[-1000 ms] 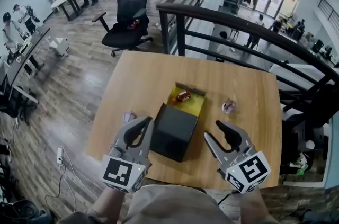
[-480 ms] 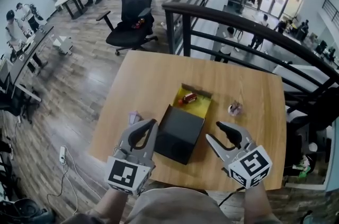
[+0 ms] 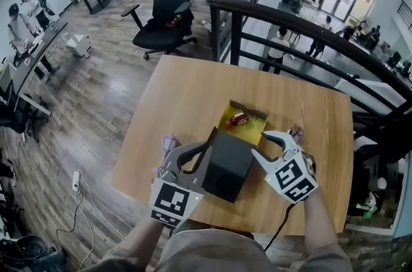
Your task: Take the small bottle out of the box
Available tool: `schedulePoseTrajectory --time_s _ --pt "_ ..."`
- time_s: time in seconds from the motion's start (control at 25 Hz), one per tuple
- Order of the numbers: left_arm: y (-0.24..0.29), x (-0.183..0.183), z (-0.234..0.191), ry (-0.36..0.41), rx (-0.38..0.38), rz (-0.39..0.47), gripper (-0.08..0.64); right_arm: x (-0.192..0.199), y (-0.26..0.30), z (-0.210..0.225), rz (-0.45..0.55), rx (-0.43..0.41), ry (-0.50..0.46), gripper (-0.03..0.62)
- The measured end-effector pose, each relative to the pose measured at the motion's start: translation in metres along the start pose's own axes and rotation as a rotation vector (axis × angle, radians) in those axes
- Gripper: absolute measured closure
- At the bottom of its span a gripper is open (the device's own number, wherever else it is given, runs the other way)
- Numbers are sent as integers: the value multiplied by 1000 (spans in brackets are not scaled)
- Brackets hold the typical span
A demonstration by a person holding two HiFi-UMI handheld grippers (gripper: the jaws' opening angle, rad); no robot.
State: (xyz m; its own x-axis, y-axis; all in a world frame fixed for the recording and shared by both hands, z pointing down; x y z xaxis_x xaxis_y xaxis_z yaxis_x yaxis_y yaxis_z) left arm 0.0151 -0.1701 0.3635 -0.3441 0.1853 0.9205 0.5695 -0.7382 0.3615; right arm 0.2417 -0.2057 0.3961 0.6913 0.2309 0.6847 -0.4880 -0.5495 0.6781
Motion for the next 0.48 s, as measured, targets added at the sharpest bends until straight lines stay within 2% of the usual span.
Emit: schedulePoseTrajectory --time_s 0.16,0.48 --pt "18 14 -13 -13 11 -40 558 -1 45 11 -62 -12 -24 438" --pt "54 40 -40 -61 23 -97 558 14 140 45 -200 -129 -59 436"
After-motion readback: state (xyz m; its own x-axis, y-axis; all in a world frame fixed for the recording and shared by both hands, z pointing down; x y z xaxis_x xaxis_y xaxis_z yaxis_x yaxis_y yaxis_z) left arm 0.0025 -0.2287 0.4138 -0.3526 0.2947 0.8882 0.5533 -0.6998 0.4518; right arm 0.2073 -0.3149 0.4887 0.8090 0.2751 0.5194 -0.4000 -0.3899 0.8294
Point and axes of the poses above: the fingertips, and each gripper's own axes: y forward along the fingers, z to its right, x out of its underside, the point moved 10 cm from there along -y, backward along the fingers, and after that the axes turned 3 degrees about -z, right-handed, at the moved point
